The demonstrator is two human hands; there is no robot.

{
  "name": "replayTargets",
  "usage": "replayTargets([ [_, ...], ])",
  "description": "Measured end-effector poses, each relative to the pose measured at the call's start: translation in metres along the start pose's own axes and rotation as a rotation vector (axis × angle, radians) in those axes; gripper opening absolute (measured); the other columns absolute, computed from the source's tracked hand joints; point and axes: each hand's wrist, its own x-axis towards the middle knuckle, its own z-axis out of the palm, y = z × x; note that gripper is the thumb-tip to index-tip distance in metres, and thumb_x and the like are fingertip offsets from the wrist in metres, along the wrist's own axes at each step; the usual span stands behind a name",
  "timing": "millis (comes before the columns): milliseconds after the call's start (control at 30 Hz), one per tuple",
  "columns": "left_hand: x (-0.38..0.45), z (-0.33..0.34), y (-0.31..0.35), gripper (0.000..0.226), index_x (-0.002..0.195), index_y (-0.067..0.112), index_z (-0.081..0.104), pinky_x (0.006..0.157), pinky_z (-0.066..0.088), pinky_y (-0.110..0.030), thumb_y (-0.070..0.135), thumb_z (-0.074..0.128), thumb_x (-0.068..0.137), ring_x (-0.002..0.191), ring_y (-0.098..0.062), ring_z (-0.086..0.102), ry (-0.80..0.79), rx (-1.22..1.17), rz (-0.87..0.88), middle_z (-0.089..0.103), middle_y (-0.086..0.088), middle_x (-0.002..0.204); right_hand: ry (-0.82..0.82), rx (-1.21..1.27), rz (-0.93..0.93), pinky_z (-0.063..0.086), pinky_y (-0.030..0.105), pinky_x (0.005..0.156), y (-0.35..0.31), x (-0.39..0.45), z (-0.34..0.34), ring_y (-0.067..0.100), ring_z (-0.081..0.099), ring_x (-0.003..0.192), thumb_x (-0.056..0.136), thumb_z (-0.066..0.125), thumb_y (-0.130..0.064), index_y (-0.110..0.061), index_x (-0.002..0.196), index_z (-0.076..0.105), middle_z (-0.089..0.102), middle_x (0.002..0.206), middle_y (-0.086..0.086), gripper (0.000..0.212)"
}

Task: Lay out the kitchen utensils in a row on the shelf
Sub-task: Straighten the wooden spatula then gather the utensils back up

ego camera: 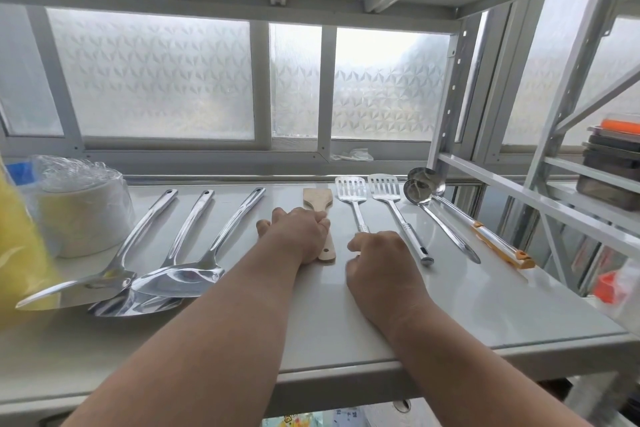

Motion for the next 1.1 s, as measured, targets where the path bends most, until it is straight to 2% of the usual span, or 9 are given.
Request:
replayTargets([
  [167, 0.001, 0.001, -0.001, 0.049, 0.15, 0.055, 0.048, 0.115, 0.023, -0.054, 0.055, 0.023, 0.107, 0.149, -0.029, 0.026, -0.002, -0.034, 0.003, 0.051, 0.007, 0.156, 0.029, 0.008, -0.03, 0.052, 0.035, 0.098, 0.002, 0.002, 0.004, 0.033, 0.065, 0.108, 0.085, 0.058, -0.019, -0.021, 0.122, 0.073, 0.065, 0.118, 0.013, 0.04],
  [300, -0.004, -0.002, 0.0, 0.05, 0.149, 0.05, 0.049, 0.114, 0.023, -0.053, 0.052, 0.02, 0.109, 0.149, -0.03, 0.028, 0.015, -0.072, 0.004, 0.054, 0.004, 0.154, 0.104, -0.006, -0.095, 0.048, 0.037, 0.099, -0.001, 0.0, 0.001, 0.03, 0.059, 0.114, 0.082, 0.06, -0.015, -0.017, 0.117, 0.075, 0.067, 0.108, 0.011, 0.038],
  [400, -0.013, -0.002, 0.001, 0.048, 0.147, 0.045, 0.053, 0.116, 0.031, -0.048, 0.051, 0.024, 0.109, 0.145, -0.029, 0.041, 0.024, -0.088, -0.002, 0.058, 0.002, 0.151, 0.159, -0.025, -0.16, 0.047, 0.042, 0.095, -0.008, -0.008, -0.006, 0.028, 0.057, 0.116, 0.077, 0.059, -0.012, -0.016, 0.104, 0.078, 0.071, 0.105, 0.005, 0.033],
  [500, -0.032, -0.018, -0.004, 0.044, 0.134, 0.038, 0.065, 0.107, 0.048, -0.045, 0.049, 0.032, 0.107, 0.125, -0.029, 0.06, 0.142, -0.146, 0.049, 0.066, -0.004, 0.139, 0.167, 0.016, -0.33, 0.05, 0.045, 0.096, -0.011, -0.018, -0.011, 0.027, 0.062, 0.115, 0.071, 0.057, -0.009, -0.013, 0.092, 0.081, 0.078, 0.108, 0.001, 0.032],
  [600, -0.061, -0.048, -0.033, 0.044, 0.139, 0.036, 0.063, 0.105, 0.05, -0.043, 0.05, 0.039, 0.104, 0.129, -0.029, 0.059, 0.251, 0.027, 0.038, 0.063, -0.004, 0.143, 0.133, 0.051, -0.473, 0.052, 0.04, 0.097, -0.011, -0.023, -0.015, 0.025, 0.064, 0.111, 0.072, 0.058, -0.001, -0.01, 0.091, 0.081, 0.079, 0.107, 0.003, 0.03],
  [700, -0.086, -0.066, -0.08, 0.059, 0.147, 0.031, 0.052, 0.108, 0.047, -0.047, 0.06, 0.041, 0.097, 0.138, -0.03, 0.052, 0.109, 0.208, -0.116, 0.055, -0.005, 0.153, 0.11, 0.051, -0.541, 0.054, 0.039, 0.097, -0.015, -0.028, -0.019, 0.026, 0.066, 0.109, 0.076, 0.06, 0.0, -0.01, 0.089, 0.081, 0.079, 0.107, 0.004, 0.027],
  [800, -0.114, -0.066, -0.103, 0.074, 0.149, 0.027, 0.049, 0.11, 0.045, -0.047, 0.069, 0.046, 0.089, 0.141, -0.028, 0.05, -0.039, 0.218, -0.162, 0.053, -0.003, 0.155, 0.072, 0.025, -0.582, 0.053, 0.039, 0.1, -0.02, -0.034, -0.019, 0.023, 0.064, 0.114, 0.076, 0.06, 0.0, -0.012, 0.092, 0.082, 0.078, 0.112, 0.003, 0.03],
  [967, -0.149, -0.066, -0.099, 0.063, 0.148, 0.03, 0.051, 0.111, 0.045, -0.045, 0.049, 0.056, 0.088, 0.138, -0.026, 0.052, 0.0, 0.17, -0.11, 0.057, -0.001, 0.15, 0.029, 0.072, -0.57, 0.053, 0.038, 0.101, -0.035, -0.054, -0.015, 0.014, 0.058, 0.123, 0.076, 0.054, -0.008, -0.019, 0.099, 0.08, 0.075, 0.12, -0.007, 0.036],
  [1100, -0.171, -0.079, -0.089, 0.057, 0.133, 0.024, 0.058, 0.094, 0.058, -0.041, 0.035, 0.071, 0.079, 0.11, -0.026, 0.066, -0.047, 0.088, -0.097, 0.066, -0.004, 0.125, 0.016, 0.088, -0.605, 0.05, 0.032, 0.104, -0.043, -0.064, -0.018, 0.016, 0.058, 0.122, 0.078, 0.059, -0.002, -0.017, 0.107, 0.079, 0.075, 0.121, -0.004, 0.038],
])
